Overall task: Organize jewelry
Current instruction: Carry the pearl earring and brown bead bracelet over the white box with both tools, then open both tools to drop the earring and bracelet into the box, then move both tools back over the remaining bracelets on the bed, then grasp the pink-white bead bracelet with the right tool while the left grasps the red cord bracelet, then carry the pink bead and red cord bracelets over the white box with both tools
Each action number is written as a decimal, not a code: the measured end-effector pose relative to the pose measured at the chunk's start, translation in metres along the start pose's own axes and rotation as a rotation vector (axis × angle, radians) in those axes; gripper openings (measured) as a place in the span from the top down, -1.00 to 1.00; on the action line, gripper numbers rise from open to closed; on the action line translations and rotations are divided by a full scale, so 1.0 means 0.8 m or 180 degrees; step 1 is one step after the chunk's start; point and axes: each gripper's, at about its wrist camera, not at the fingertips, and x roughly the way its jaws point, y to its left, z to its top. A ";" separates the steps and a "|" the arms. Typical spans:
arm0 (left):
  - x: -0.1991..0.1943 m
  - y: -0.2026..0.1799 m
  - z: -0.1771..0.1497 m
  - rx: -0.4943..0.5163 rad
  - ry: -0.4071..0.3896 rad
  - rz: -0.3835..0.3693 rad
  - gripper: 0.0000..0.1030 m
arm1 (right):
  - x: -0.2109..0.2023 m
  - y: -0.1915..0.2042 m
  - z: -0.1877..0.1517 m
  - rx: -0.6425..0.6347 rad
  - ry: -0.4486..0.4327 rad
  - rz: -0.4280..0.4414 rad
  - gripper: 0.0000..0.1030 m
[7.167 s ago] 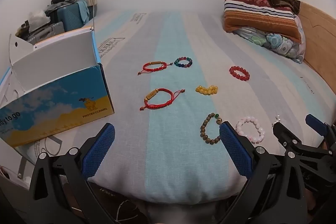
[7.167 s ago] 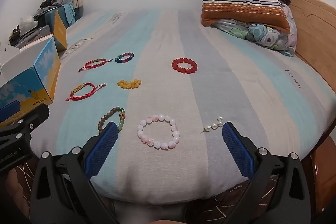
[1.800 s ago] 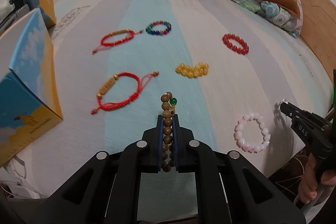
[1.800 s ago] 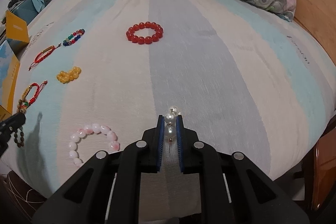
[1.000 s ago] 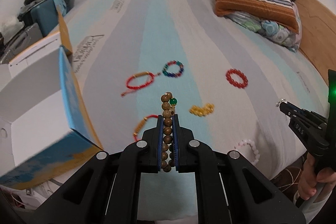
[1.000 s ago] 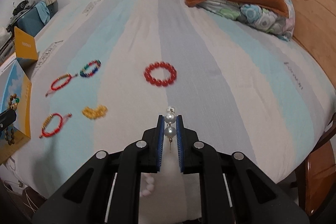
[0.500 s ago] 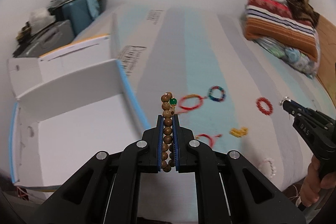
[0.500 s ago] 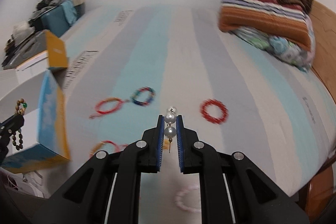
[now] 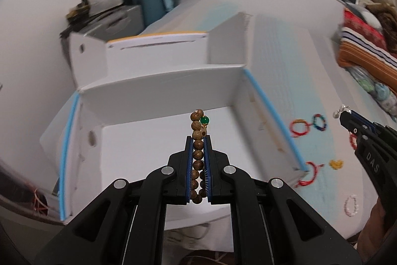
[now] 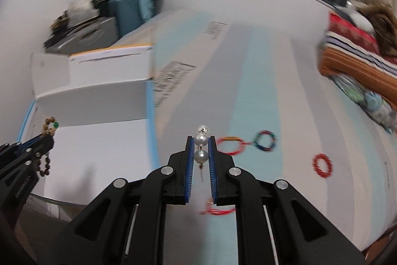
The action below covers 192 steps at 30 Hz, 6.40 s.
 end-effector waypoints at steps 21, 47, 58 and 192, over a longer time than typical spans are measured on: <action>0.109 0.090 -0.040 -0.0361 0.0805 0.0305 0.85 | 0.136 0.152 -0.026 -0.0354 0.1064 0.0482 0.80; 0.082 0.094 -0.044 -0.0442 0.0576 0.0377 -0.36 | 0.136 0.157 -0.036 -0.0386 0.1018 0.0556 -0.26; 0.001 0.093 -0.035 -0.0425 0.0046 0.0459 -0.88 | 0.064 0.124 -0.020 -0.0402 0.0501 0.0588 -0.72; 0.140 -0.299 -0.118 0.0584 0.0337 -0.0661 0.82 | 0.050 -0.297 -0.265 0.0817 0.0593 -0.0158 0.65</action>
